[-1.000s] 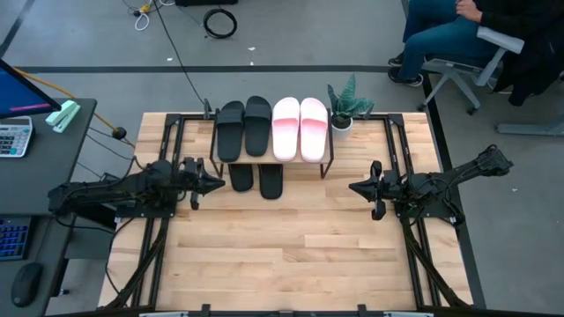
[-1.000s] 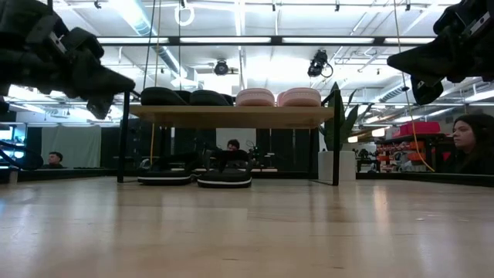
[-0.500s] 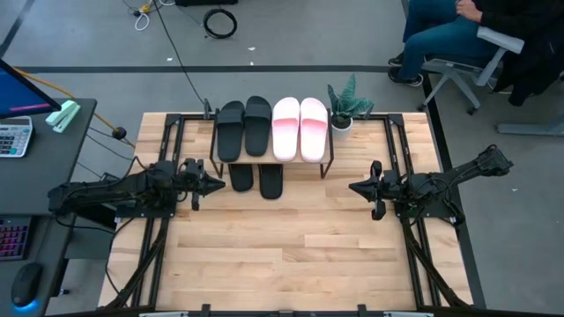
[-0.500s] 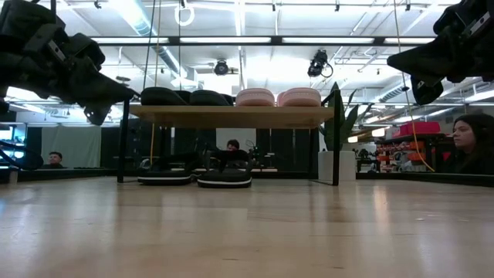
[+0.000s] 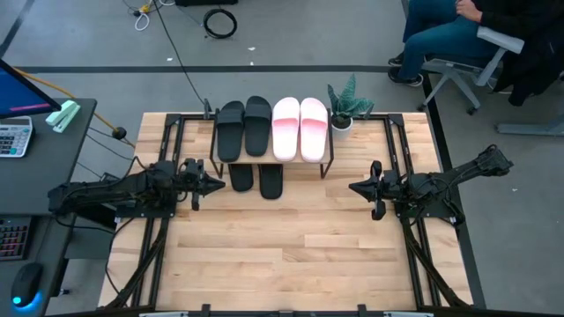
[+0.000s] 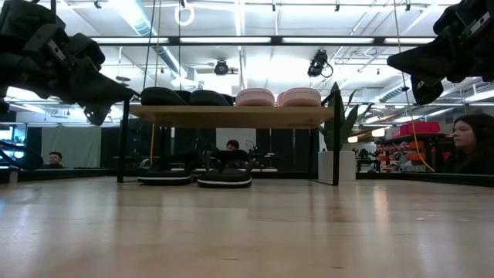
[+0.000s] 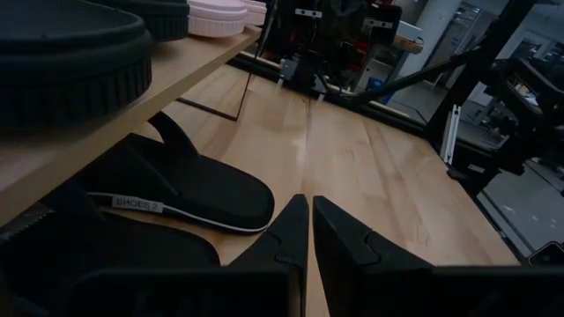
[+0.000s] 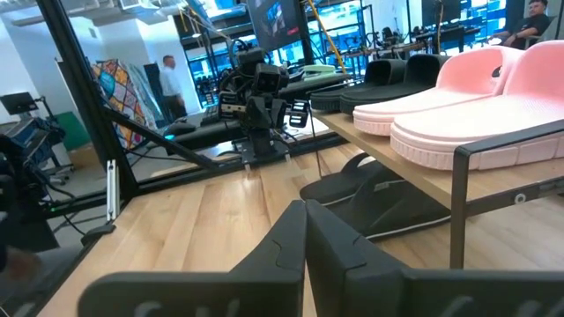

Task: Pick and place slides into the shelf
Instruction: Return to home position

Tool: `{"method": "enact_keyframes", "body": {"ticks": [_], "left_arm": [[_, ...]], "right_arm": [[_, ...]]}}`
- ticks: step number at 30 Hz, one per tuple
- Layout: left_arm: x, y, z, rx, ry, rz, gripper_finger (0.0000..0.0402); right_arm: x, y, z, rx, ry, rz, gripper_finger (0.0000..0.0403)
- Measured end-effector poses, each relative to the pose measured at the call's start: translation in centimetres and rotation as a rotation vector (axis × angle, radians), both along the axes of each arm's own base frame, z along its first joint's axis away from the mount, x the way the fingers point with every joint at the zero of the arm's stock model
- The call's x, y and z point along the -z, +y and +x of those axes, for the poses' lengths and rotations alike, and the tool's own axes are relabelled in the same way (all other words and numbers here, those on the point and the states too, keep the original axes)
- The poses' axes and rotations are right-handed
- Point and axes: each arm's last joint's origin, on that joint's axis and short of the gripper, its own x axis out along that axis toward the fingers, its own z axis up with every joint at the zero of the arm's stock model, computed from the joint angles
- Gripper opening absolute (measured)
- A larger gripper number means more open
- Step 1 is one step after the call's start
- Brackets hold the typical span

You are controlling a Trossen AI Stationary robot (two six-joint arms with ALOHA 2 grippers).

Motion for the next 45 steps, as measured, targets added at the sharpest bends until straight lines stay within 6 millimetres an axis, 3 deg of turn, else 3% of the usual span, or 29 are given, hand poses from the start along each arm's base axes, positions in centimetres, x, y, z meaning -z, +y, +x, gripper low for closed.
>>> {"method": "enact_keyframes", "body": {"ticks": [10, 45], "left_arm": [[0.02, 0.00, 0.00, 0.000, 0.001, 0.000, 0.0036], [0.04, 0.00, 0.00, 0.001, 0.002, -0.001, 0.0024]], "right_arm": [[0.00, 0.00, 0.00, 0.000, 0.000, 0.000, 0.0010], [0.00, 0.00, 0.00, 0.000, 0.000, 0.000, 0.0010]]}}
